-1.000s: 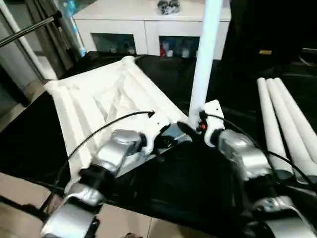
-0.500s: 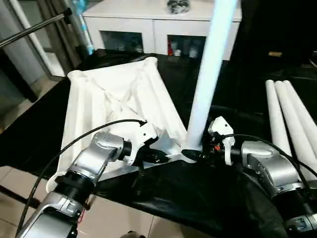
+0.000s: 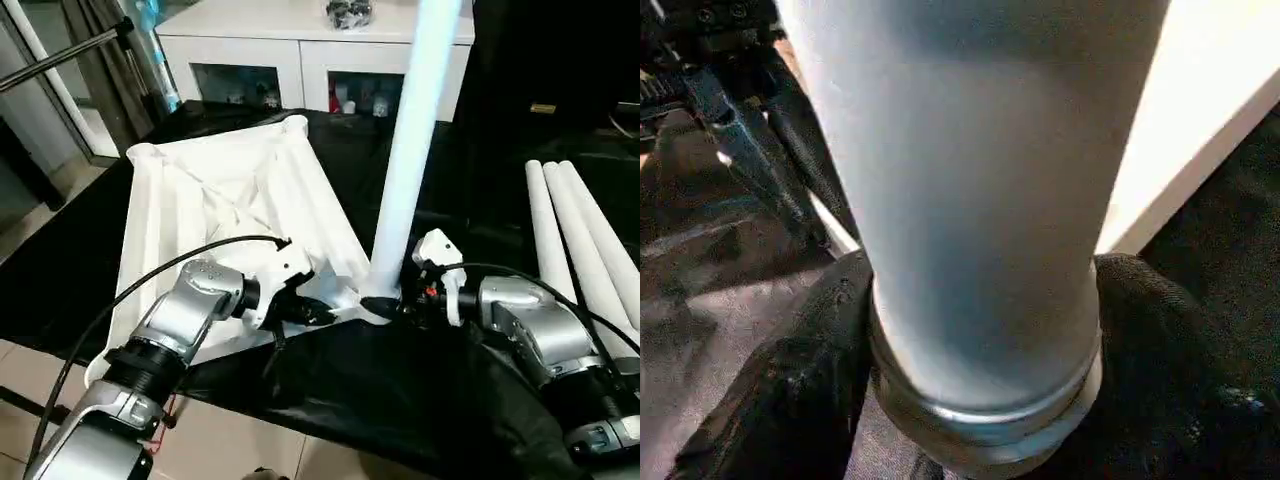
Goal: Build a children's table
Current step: Rotate leg to tighten
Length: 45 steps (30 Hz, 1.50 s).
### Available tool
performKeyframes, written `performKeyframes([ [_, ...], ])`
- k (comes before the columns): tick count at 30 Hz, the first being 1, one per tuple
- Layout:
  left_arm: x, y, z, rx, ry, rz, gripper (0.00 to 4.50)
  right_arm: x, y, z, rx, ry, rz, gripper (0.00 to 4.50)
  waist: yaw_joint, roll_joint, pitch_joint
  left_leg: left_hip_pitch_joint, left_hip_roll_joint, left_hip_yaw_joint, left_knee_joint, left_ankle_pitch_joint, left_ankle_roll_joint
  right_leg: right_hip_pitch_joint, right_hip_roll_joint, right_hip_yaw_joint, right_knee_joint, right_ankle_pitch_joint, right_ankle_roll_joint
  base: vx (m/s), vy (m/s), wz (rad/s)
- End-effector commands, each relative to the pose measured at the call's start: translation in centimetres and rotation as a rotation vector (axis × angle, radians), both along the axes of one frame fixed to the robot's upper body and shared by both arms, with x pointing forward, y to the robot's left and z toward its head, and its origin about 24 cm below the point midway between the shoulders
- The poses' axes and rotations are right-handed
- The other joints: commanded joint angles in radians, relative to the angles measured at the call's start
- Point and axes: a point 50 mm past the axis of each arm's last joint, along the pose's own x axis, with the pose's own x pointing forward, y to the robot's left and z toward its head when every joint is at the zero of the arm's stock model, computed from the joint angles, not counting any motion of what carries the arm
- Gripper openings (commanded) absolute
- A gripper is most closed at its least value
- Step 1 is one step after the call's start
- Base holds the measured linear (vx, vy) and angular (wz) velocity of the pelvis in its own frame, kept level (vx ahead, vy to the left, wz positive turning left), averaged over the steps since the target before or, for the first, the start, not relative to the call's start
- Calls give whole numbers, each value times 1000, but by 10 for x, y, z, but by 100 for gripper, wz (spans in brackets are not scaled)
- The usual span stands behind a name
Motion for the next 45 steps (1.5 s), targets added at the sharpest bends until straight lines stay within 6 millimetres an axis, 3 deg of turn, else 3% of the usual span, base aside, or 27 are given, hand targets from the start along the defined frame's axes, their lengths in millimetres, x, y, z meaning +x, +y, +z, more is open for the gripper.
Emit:
performKeyframes([
  [1, 9, -23, 10, -56, -47, 55, 0, 9, 13, -3, 42, 23, -97, 299, 2, -25, -67, 16, 54, -19, -61, -131, 77, 44, -87, 49, -77, -174, -238, 0, 0, 0],
  [4, 17, -34, 4, -57, -62, 217, 0, 15, 22, -19, 52, 43, -313, 298, 0, -27, -66, 13, 55, -21, -64, -125, 67, 44, -90, 50, -78, -179, -235, 0, 0, 0],
  [5, 18, -35, 3, -54, -66, 239, 0, 15, 24, -21, 48, 45, -331, 297, -1, -37, -67, 13, 54, -21, -65, -113, 66, 46, -89, 49, -76, -169, -232, 0, 0, 0],
  [7, 19, -39, 0, -49, -71, 272, 0, 13, 29, -27, 38, 57, -357, 294, -4, -29, -69, 12, 53, -21, -63, -107, 74, 47, -88, 49, -75, -146, -228, 0, 0, 0],
  [10, 16, -46, -3, -44, -74, 280, 0, 12, 36, -35, -4, 64, -425, 293, -6, -35, -65, 14, 52, -19, -66, -136, 73, 45, -89, 49, -83, -184, -217, 0, 0, 0],
  [11, 16, -48, -4, -38, -79, 288, 0, 12, 40, -38, -16, 62, -447, 293, -6, -38, -62, 15, 51, -19, -68, -158, 65, 43, -90, 49, -88, -236, -206, 0, 0, 0],
  [13, 16, -50, -5, -43, -79, 301, 0, 12, 48, -39, -18, 51, -452, 362, -13, -22, -54, 24, 53, -23, -76, -246, 32, 36, -88, 49, -101, -355, -178, 0, 0, 0],
  [16, 14, -53, -8, -34, -80, 285, 0, 11, 55, -38, -5, 35, -452, 374, -27, -27, -54, 29, 53, -30, -85, -320, 1, 37, -88, 51, -104, -387, -163, 0, 0, 0],
  [17, 13, -53, -8, -33, -80, 275, 0, 11, 55, -37, -5, 28, -451, 374, -28, -26, -54, 29, 54, -30, -86, -325, 1, 36, -88, 52, -105, -385, -163, 0, 0, 0],
  [18, 13, -54, -8, -31, -81, 263, 0, 11, 55, -36, -6, 21, -452, 374, -30, -36, -56, 28, 53, -28, -85, -316, 5, 38, -88, 53, -105, -369, -166, 0, 0, 0],
  [19, 11, -53, -6, -38, -90, 235, 0, 11, 53, -35, -9, 6, -445, 404, -27, -33, -56, 25, 53, -27, -84, -297, 11, 38, -90, 55, -102, -348, -172, 0, 0, 0],
  [23, 4, -46, -2, -63, -97, 130, 0, 14, 43, -25, -37, -73, -375, 408, -25, -33, -61, 17, 54, -26, -81, -246, 30, 45, -92, 55, -93, -274, -185, 0, 0, 0],
  [25, -2, -40, -1, -73, -90, 60, 0, 17, 37, -17, -39, -110, -329, 408, -26, -37, -67, 11, 53, -22, -74, -176, 56, 49, -91, 56, -82, -176, -208, 0, 0, 0],
  [26, -3, -39, -1, -73, -89, 49, 0, 17, 36, -16, -37, -114, -320, 408, -24, -45, -67, 12, 54, -21, -74, -161, 64, 50, -90, 55, -81, -153, -213, 0, 0, 0],
  [27, -4, -38, -1, -71, -87, 31, 0, 17, 34, -14, -34, -118, -305, 408, -22, -39, -70, 12, 53, -20, -70, -132, 79, 49, -89, 55, -76, -116, -226, 0, 0, 0],
  [28, -8, -35, -1, -67, -76, 1, 0, 16, 32, -11, -26, -119, -262, 408, -25, -67, -71, 8, 53, -16, -67, -108, 98, 52, -87, 53, -74, -83, -232, 0, 0, 0],
  [29, -8, -35, -1, -67, -76, 1, 0, 16, 32, -11, -26, -119, -262, 408, -18, -59, -74, 5, 53, -19, -64, -85, 105, 56, -92, 54, -63, -62, -236, 0, 0, 0],
  [30, -12, -31, -2, -69, -63, -40, 0, 14, 29, -7, -21, -121, -190, 408, -17, -65, -72, 7, 55, -15, -64, -72, 120, 49, -88, 52, -66, -57, -238, 0, 0, 0],
  [32, -19, -22, -2, -59, -40, -97, 0, 7, 23, -3, -21, -103, -62, 408, -12, -64, -70, 8, 59, -17, -65, -80, 124, 47, -89, 51, -64, -74, -238, 0, 0, 0],
  [33, -20, -20, -2, -55, -36, -109, 0, 6, 22, -2, -23, -96, -33, 408, -9, -59, -68, 12, 62, -18, -66, -94, 122, 44, -88, 51, -64, -85, -238, 0, 0, 0],
  [34, -20, -17, -2, -50, -32, -116, 0, 4, 20, -2, -33, -91, -1, 408, -8, -63, -66, 14, 64, -16, -67, -105, 117, 42, -86, 52, -67, -85, -243, 0, 0, 0],
  [38, -20, -12, 0, -44, -25, -125, 0, 1, 14, -2, -47, -73, 59, 408, 2, -59, -61, 21, 64, -14, -71, -156, 85, 37, -87, 55, -72, -134, -246, 0, 0, 0],
  [41, -21, -11, -1, -29, -25, -136, 0, -1, 13, -2, -34, -75, 72, 408, 6, -60, -61, 19, 64, -16, -72, -160, 68, 41, -90, 56, -72, -143, -244, 0, 0, 0],
  [42, -21, -12, -1, -27, -25, -139, 0, -1, 13, -2, -31, -76, 72, 390, 8, -55, -61, 18, 64, -17, -72, -155, 65, 42, -90, 56, -70, -138, -244, 0, 0, 0],
  [43, -21, -12, -1, -27, -25, -140, 0, -1, 13, -2, -29, -76, 72, 371, 7, -57, -62, 18, 63, -16, -72, -154, 64, 42, -90, 56, -71, -133, -244, 0, 0, 0],
  [44, -22, -13, -1, -27, -21, -149, 0, -1, 13, -1, -11, -70, 77, 371, 7, -49, -64, 18, 62, -18, -71, -150, 64, 44, -89, 56, -69, -114, -247, 0, 0, 0],
  [45, -22, -14, -1, -27, -20, -155, 0, -2, 13, -1, -4, -67, 80, 368, 7, -52, -65, 18, 62, -18, -70, -146, 66, 45, -89, 55, -68, -95, -252, 0, 0, 0],
])
